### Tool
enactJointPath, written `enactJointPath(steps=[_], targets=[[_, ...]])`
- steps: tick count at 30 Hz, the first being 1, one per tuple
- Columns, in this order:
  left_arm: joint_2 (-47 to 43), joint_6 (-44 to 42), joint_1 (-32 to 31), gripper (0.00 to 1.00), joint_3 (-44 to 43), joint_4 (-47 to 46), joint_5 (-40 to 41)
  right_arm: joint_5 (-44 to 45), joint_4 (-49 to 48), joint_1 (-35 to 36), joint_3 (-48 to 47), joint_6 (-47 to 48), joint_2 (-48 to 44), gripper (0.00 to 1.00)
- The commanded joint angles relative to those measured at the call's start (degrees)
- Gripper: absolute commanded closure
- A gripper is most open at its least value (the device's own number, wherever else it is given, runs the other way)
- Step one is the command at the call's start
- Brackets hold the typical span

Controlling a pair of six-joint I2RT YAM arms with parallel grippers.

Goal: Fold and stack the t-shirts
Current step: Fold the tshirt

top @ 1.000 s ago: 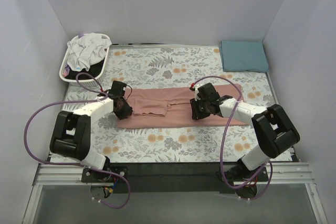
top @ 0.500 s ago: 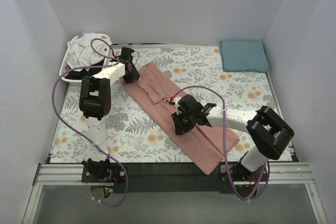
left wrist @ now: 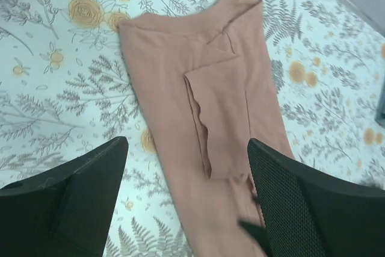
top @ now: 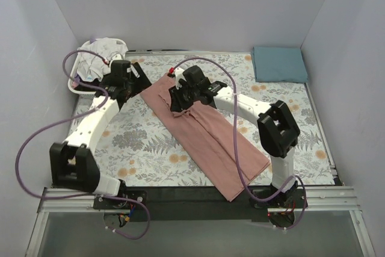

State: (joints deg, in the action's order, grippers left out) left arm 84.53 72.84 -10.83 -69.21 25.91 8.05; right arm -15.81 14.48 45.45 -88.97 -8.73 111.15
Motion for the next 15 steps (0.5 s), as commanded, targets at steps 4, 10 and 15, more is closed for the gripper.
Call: enactJointPath(steps=[4,10,15], targets=[[-14.38,-2.17,-0.07,0.18,16.9,1.5,-5.77,-6.42,-6.03,-2.47,-10.69,1.09,12.14,0.56],[-22.13,-4.37,-0.16,0.16,26.93,-0.6,-5.06,-8.09,-9.91,-4.23,-17.81,-0.93,22.68,0.56],[-22.22,-5.25,-0.24,0.16,30.35,-4.19,-5.86,-4.41,-11.4,-8.0,-19.75,-3.83,27.09,0.56]])
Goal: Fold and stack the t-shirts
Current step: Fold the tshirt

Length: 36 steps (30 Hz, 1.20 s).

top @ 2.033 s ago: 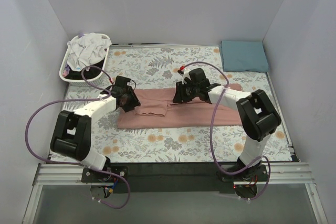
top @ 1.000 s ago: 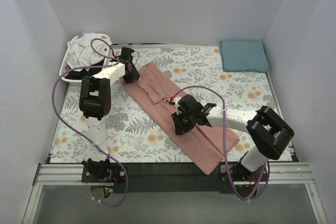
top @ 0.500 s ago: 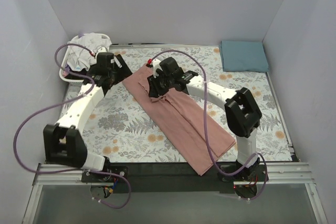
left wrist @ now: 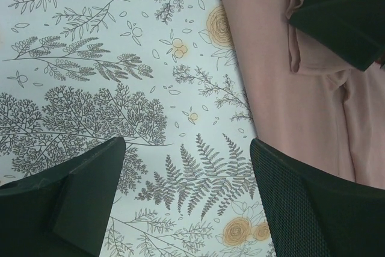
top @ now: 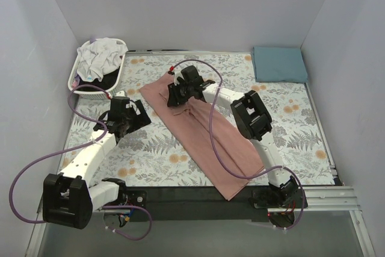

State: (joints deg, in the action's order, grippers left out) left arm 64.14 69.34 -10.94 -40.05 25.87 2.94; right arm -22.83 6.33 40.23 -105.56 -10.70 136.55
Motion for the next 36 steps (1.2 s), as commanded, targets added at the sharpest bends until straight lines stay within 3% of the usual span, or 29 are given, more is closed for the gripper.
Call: enactJointPath(steps=[1,8,13,19,29,36], targets=[[-1.48,-1.84,-0.05,0.16,1.64,-4.68,-0.74,3.05,-3.34,-3.57,-3.51,-2.57,2.92,0.56],[2.21,-3.16,-0.05,0.18,0.68,-4.51,0.13,7.89,-3.52,-12.26,-8.16,-7.49,7.23,0.56],[2.83,-3.07,-0.05,0.18,0.77,-4.51,-0.13,4.38,-3.43,-15.18,-12.03,-7.59,7.42,0.55],[3.97,-3.07,-0.05,0.19,0.5,-4.42,-0.74,0.08,-3.51,-15.27,-9.76,-4.42,1.37,0.54],[4.76,-2.98,-0.05,0.2,0.33,-4.25,-2.23,-3.54,-3.78,-15.27,4.9,-3.45,-12.43,0.54],[5.56,-2.81,-0.05,0.2,0.15,-4.42,-2.85,3.4,-2.38,-13.78,30.29,-1.17,-30.1,0.55]])
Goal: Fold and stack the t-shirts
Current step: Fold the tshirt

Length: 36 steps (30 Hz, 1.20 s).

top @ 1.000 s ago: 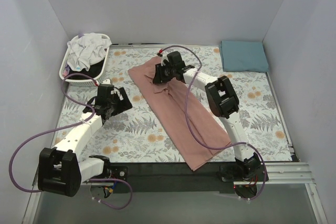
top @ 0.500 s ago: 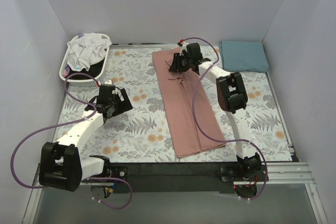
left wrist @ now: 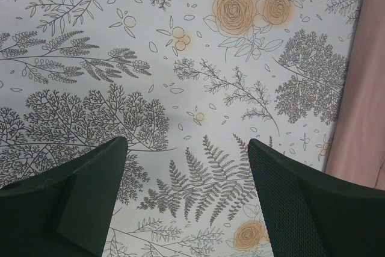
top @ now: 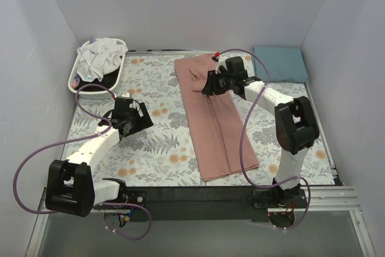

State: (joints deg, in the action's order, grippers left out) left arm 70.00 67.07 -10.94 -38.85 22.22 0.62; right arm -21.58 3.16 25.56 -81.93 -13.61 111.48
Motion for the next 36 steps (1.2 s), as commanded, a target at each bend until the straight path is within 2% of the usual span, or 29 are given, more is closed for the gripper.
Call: enactJointPath(steps=[1,5,7,11,14,16,21,28,31,35,36], targets=[[-0.39,-0.53,0.04,0.2,-1.14,-0.77,-0.54,2.77,1.41,1.5,11.39,1.74,-8.18,0.55],[-0.56,-0.54,-0.05,0.2,-1.31,-0.68,-0.54,5.32,3.78,8.07,20.12,1.22,-14.18,0.57],[-0.74,-0.71,-0.05,0.2,-1.31,-0.77,-0.54,8.64,6.14,10.9,21.37,0.95,-15.5,0.58],[-1.09,-0.71,-0.05,0.21,-1.4,-0.42,-0.54,16.04,8.88,18.8,21.81,-0.71,-14.02,0.59],[-1.62,-0.71,-0.05,0.21,-1.49,0.28,0.34,21.04,8.88,22.23,20.76,-2.48,-10.42,0.6],[-1.7,-0.71,-0.05,0.21,-1.67,0.89,0.96,23.43,9.84,23.48,17.87,-2.91,-6.12,0.6],[-3.02,-0.36,0.04,0.21,-1.67,1.43,1.49,22.03,11.25,26.55,9.61,-3.53,2.93,0.6],[-4.17,-0.36,0.04,0.2,-0.61,-0.42,-0.54,21.94,16.87,28.32,-6.64,-3.36,9.01,0.6],[-3.9,-0.53,0.04,0.2,-0.44,-0.25,-2.9,23.25,20.48,28.4,-10.0,-3.36,6.22,0.59],[-3.82,1.3,-1.09,0.2,0.53,0.63,-6.94,27.03,22.41,28.05,-2.12,-4.49,-3.97,0.55],[-3.9,1.92,-2.06,0.2,0.27,1.5,-7.56,28.25,23.29,27.88,2.95,-5.63,-8.95,0.54]])
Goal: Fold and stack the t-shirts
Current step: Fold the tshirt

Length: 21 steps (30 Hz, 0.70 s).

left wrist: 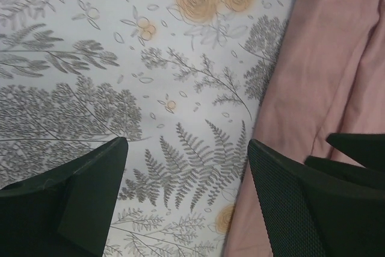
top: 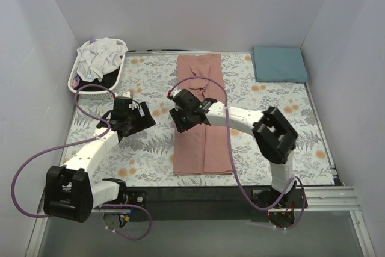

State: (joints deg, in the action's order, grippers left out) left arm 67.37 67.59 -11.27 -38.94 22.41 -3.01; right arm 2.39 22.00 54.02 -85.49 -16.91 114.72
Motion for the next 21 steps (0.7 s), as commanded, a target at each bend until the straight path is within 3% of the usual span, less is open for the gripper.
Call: enactJointPath(steps=[1,4,10,17,21], targets=[[-1.37,2.27,-3.13,0.2,0.09,2.45,-4.37,4.98,4.72,-0.67,10.13,-3.12,-14.93,0.53],[-2.77,6.49,-11.38,0.19,-0.79,7.02,-3.5,6.57,5.77,-0.84,22.8,-5.93,-25.66,0.5],[-6.64,15.54,-18.6,0.19,0.52,15.81,-3.06,5.17,8.76,-0.85,42.21,-12.26,-41.49,0.49],[-3.13,24.95,-32.66,0.19,2.02,18.63,0.1,5.51,8.76,-0.85,51.12,-18.6,-48.79,0.47],[0.03,26.98,-34.87,0.21,1.24,18.45,2.39,6.05,8.5,-0.93,52.01,-19.13,-48.45,0.46]])
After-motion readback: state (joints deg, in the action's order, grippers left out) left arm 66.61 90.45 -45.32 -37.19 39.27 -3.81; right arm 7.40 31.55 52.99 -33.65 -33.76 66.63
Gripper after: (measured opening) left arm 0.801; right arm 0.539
